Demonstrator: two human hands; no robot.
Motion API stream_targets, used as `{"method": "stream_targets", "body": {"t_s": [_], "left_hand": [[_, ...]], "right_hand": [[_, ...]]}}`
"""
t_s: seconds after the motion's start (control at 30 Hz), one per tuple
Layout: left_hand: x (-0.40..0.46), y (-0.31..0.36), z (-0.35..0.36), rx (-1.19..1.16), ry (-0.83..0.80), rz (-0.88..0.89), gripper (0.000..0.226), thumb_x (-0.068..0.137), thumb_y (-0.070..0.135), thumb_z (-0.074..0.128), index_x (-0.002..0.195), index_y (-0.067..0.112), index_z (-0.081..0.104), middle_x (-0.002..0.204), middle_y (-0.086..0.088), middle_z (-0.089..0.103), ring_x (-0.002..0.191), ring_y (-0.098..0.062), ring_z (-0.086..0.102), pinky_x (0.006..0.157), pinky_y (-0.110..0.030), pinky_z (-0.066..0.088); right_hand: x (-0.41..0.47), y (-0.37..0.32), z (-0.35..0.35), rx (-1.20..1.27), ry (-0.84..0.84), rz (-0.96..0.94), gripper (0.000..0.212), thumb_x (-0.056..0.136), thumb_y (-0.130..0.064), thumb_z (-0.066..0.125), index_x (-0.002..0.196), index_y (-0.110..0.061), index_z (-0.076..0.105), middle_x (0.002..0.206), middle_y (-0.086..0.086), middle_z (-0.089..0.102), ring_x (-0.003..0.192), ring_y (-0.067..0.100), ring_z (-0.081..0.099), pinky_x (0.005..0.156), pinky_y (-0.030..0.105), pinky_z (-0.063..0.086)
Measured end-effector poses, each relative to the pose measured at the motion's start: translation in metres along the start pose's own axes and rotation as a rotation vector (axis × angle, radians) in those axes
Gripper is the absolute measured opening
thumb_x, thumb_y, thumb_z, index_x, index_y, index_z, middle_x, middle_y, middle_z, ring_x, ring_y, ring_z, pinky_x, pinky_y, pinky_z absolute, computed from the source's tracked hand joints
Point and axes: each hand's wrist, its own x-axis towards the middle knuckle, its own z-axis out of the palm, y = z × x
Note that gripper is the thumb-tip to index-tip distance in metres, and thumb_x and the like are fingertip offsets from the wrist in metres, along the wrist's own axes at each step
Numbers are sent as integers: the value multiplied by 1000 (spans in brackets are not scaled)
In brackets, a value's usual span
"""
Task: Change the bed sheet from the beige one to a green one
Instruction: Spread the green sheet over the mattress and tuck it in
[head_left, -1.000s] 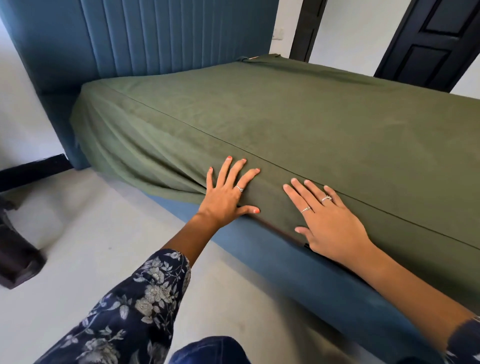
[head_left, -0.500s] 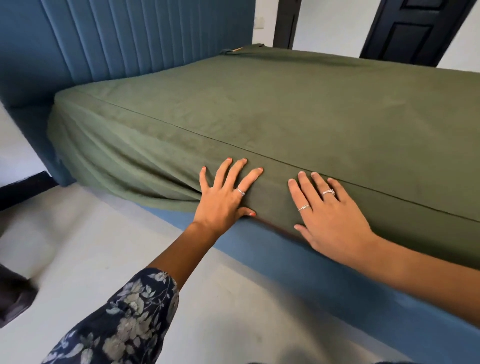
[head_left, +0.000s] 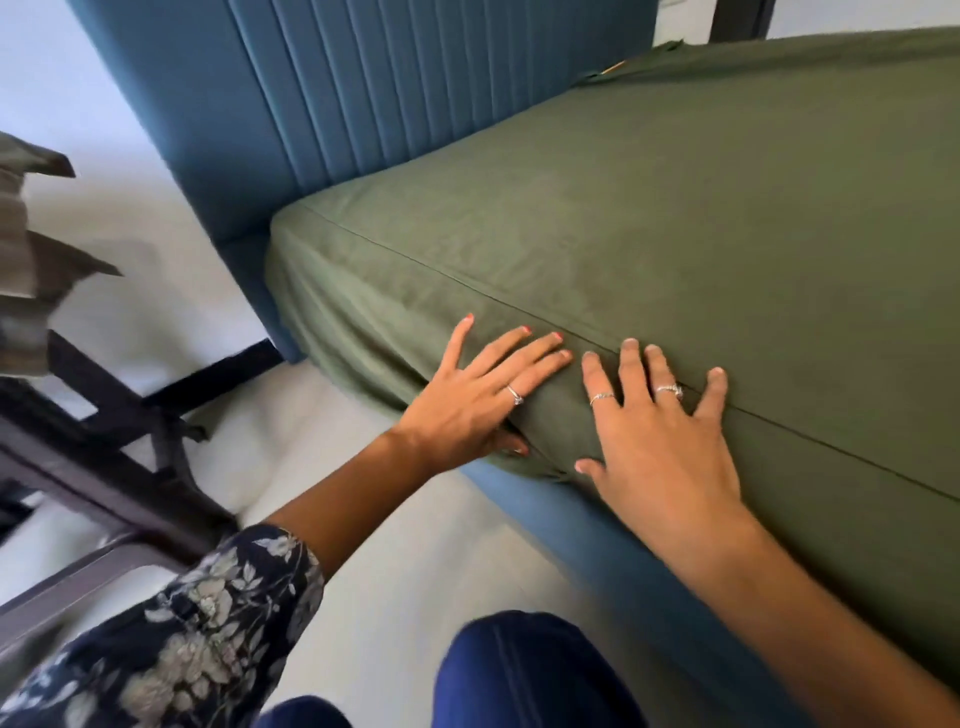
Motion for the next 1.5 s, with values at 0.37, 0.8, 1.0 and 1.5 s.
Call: {"method": "stream_targets", "body": {"t_s": [0.37,0.8,1.0,1.5], "left_hand": [[7,-29,27,-198,-64,51,84,80,63,54,144,16,26,152,-9,33,139,-26,33,113,-50,23],[-5,-51,51,-109,173,253,129,50,48,86,148,15,9,152,-10,21,137,-30,27,110,-47,22],[-8,-59,66,-169,301,378,108,65,42,75,149,30,8,153,-10,18,138,-34,25,109,-51,22],[-35,-26,62,-1607,-174,-967,53,91,49,54,68,2,63,57,-4,67,52,-13,66,56,-29,54]], "right_hand": [[4,-2,18,-13,70,46,101,59,-38,87,144,-12,39,145,26,38,134,39,39,99,73,23],[-6,-9,12,149,369,84,50,92,-42,51,130,-10,56,133,15,55,121,32,53,103,49,39],[-38,-108,16,958,598,410,11,91,-9,57,95,-12,68,96,-4,64,93,12,62,84,20,46],[55,-158,58,2081,119,1291,41,96,-42,50,101,-2,55,86,14,65,72,22,67,58,32,57]]}}
